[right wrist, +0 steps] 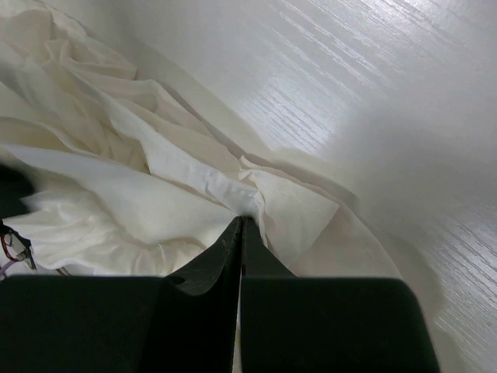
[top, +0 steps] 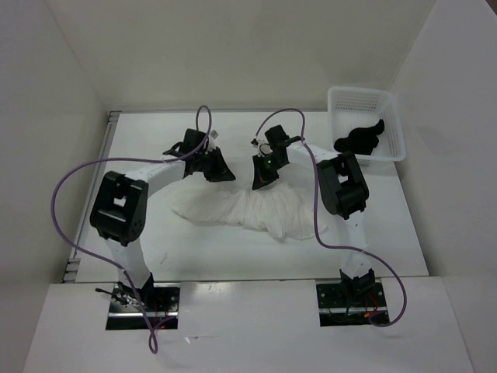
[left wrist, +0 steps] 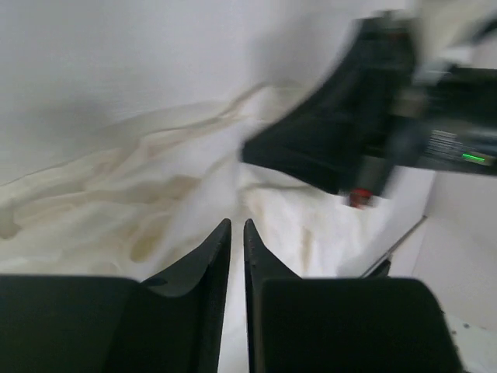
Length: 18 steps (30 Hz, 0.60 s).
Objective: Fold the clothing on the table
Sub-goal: Fold the skirt
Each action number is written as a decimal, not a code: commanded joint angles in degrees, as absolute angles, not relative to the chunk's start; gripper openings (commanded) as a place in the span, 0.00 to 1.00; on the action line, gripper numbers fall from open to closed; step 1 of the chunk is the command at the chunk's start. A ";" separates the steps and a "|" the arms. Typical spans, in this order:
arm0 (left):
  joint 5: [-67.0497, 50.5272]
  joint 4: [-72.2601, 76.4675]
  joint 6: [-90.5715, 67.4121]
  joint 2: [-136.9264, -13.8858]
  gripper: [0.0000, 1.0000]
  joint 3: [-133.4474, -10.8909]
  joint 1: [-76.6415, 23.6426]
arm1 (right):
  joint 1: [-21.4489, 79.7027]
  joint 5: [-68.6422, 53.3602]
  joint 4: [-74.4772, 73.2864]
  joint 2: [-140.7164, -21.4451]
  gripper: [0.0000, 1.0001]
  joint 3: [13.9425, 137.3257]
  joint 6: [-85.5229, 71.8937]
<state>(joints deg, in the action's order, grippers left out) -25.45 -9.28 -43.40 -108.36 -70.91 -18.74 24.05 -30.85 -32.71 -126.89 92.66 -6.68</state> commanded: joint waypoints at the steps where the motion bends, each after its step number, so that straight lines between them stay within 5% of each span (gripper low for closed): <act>1: -24.96 -7.12 -41.92 -98.98 0.19 -71.72 -18.37 | 23.29 -28.65 -29.36 -127.71 0.00 92.29 -6.85; 10: -29.02 -4.50 -43.76 -94.04 0.28 -66.72 -20.65 | 23.29 -28.65 -29.36 -127.71 0.00 91.76 -6.86; 18: -24.52 -3.34 -44.65 -101.15 0.13 -63.11 -20.65 | 23.29 -28.65 -29.36 -127.18 0.00 91.76 -6.86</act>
